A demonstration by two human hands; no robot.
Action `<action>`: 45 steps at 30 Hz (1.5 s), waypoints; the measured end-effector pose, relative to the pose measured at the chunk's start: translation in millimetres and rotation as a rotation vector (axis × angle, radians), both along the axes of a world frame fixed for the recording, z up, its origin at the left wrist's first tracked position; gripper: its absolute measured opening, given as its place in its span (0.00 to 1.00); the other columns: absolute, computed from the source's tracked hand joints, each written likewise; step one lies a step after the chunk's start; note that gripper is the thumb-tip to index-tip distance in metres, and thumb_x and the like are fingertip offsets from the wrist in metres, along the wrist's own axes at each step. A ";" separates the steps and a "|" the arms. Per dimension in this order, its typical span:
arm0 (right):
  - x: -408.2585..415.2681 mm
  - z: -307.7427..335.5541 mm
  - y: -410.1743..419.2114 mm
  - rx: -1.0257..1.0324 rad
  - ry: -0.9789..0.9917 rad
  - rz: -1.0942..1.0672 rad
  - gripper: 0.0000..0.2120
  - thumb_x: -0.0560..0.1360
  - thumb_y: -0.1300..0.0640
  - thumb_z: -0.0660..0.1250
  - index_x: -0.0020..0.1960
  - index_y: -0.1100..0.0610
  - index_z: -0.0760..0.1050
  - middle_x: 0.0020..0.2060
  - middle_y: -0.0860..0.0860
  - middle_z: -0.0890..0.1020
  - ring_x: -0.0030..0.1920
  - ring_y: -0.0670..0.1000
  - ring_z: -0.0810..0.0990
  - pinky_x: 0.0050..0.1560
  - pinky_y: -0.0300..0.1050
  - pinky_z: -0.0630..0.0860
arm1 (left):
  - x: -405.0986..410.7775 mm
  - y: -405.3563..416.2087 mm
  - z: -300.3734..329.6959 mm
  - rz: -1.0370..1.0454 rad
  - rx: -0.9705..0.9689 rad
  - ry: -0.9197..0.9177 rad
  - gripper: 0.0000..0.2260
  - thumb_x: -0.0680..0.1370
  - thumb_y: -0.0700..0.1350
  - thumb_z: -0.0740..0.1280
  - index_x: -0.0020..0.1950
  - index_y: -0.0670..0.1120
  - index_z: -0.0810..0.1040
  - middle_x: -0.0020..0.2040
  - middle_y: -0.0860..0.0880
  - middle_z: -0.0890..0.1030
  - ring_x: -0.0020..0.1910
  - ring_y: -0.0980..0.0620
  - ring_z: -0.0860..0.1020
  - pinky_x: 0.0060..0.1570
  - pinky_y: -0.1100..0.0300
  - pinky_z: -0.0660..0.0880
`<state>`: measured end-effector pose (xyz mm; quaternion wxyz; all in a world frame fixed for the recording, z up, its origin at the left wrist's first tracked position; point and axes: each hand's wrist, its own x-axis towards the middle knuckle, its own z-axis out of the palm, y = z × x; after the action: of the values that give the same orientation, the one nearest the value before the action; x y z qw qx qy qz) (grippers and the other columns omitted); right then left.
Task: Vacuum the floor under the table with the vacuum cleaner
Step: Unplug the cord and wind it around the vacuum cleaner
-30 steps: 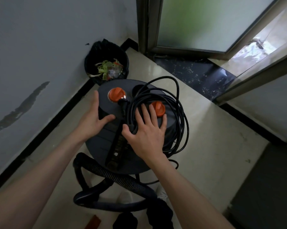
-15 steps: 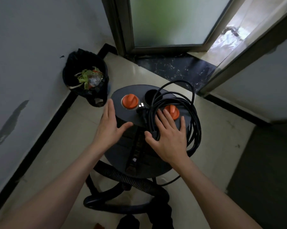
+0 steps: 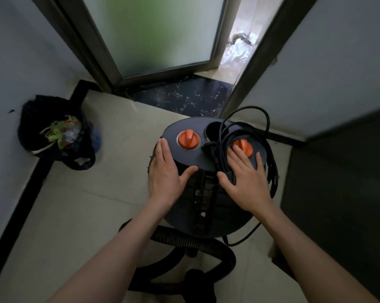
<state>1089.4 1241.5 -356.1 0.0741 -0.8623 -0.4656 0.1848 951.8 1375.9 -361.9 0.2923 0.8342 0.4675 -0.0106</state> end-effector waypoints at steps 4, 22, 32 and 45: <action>48.7 2.3 -22.0 -0.037 -0.006 -0.039 0.36 0.72 0.35 0.39 0.77 0.47 0.53 0.76 0.42 0.55 0.72 0.35 0.40 0.75 0.55 0.35 | 53.6 -15.6 -0.6 -0.060 0.018 0.008 0.46 0.73 0.64 0.62 0.77 0.40 0.40 0.78 0.44 0.46 0.77 0.48 0.49 0.72 0.56 0.53; 248.2 0.8 -91.4 -0.024 -0.004 -0.124 0.39 0.71 0.35 0.38 0.78 0.50 0.52 0.77 0.45 0.56 0.72 0.35 0.41 0.75 0.52 0.36 | 250.3 -89.4 -13.4 -0.145 0.055 -0.047 0.43 0.75 0.65 0.58 0.77 0.40 0.44 0.78 0.41 0.46 0.74 0.43 0.57 0.71 0.51 0.61; 224.7 10.5 -83.6 0.023 0.082 -0.266 0.32 0.79 0.40 0.56 0.78 0.50 0.51 0.77 0.45 0.54 0.68 0.33 0.37 0.73 0.52 0.30 | 251.0 -55.5 -3.9 -0.596 0.356 0.177 0.39 0.77 0.64 0.47 0.76 0.36 0.47 0.77 0.37 0.48 0.76 0.41 0.47 0.73 0.47 0.42; 194.8 13.9 -38.4 0.398 0.039 -0.449 0.21 0.75 0.51 0.59 0.64 0.58 0.76 0.64 0.52 0.78 0.71 0.50 0.67 0.75 0.53 0.46 | 257.5 -20.9 -14.0 -0.786 0.263 0.189 0.43 0.77 0.66 0.36 0.71 0.31 0.62 0.71 0.32 0.64 0.72 0.37 0.60 0.69 0.46 0.56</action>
<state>1284.2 1203.1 -342.1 0.2895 -0.9085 -0.2889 0.0855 1209.3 1355.1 -375.8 0.1131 0.9745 0.1360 -0.1379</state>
